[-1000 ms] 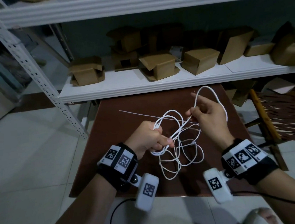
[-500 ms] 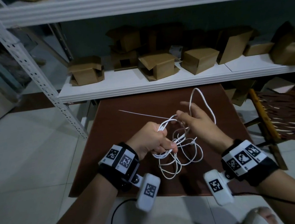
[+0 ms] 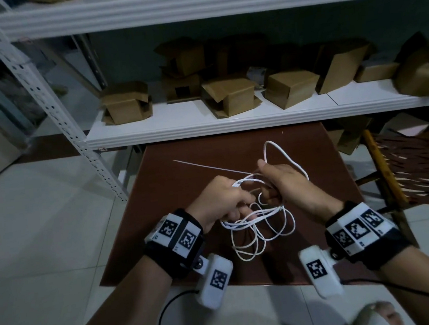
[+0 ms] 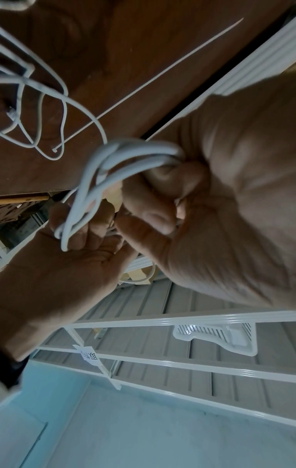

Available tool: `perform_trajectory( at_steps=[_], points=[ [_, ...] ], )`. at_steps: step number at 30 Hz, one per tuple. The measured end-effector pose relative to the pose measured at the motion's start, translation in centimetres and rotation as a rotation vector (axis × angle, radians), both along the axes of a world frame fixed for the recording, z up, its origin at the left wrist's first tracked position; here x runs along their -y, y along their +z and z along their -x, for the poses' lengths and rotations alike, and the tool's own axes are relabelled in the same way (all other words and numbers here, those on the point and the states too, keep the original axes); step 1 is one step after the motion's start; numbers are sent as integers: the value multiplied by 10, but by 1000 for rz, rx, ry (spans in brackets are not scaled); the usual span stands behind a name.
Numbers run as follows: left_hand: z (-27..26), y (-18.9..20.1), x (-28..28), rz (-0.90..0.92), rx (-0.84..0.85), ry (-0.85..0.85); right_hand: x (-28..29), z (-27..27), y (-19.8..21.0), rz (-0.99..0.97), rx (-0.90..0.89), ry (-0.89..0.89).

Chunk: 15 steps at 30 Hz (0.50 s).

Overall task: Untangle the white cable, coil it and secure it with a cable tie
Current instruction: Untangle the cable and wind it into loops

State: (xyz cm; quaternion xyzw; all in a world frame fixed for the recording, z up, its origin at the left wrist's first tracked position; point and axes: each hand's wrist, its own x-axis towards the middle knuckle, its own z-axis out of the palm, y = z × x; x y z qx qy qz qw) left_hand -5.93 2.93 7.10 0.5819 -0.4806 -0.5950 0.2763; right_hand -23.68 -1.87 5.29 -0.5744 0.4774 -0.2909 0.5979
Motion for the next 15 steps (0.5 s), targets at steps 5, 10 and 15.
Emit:
perform_trajectory(
  at_steps=[5,10,15],
  points=[
    [2,-3,5,-15,6,108,1,0,-2,23,-36,-14],
    [1,-5,6,47,-43,102,4,3,-7,84,-96,8],
    [3,-7,10,106,-95,182,0,6,-12,223,-89,110]
  ],
)
